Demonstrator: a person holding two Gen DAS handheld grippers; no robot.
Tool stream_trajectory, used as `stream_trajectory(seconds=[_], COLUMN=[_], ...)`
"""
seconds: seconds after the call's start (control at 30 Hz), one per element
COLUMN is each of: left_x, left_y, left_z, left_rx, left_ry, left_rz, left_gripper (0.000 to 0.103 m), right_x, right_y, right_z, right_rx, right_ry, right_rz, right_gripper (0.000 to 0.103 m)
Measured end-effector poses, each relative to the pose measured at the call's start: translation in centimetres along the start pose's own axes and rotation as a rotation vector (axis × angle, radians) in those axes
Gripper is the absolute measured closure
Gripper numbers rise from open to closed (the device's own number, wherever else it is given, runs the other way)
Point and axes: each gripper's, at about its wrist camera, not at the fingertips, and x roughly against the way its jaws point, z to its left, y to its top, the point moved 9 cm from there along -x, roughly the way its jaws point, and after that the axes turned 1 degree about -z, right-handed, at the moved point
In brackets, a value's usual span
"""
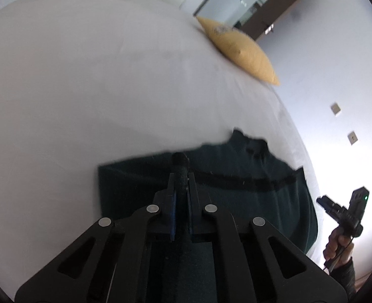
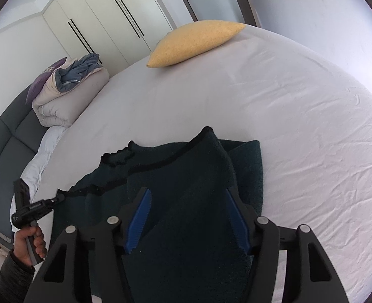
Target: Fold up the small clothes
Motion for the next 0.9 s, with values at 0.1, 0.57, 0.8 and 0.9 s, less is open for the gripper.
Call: stream_trajectory(seconds=[0.1, 0.57, 0.8, 0.9], left_x=[1.5, -1.1, -0.9, -0.6], left_y=[1.2, 0.1, 0.5, 0.7], left_z=[0.7, 2.3, 1.4, 1.2], left_rx=[0.029, 0.006, -0.037, -0.05], left_ry=[0.007, 0.064, 0.082, 0.085], left_rz=[-0.063, -0.025, -0.041, -0.047], left_gripper=[0.098, 0.098, 0.098, 0.098], right_x=[-0.2, -0.5, -3.9, -6.2], right_y=[0.1, 4.3, 5.4, 4.9], right_z=[-0.2, -4.7, -3.2, -2.8], right_rx=[0.001, -0.047, 0.01, 0.045], right_ry=[-0.013, -0.133, -0.104, -0.144], right_rz=[-0.006, -0.093, -0.007, 0.066], right_gripper=[0.041, 0.041, 0.041, 0.042])
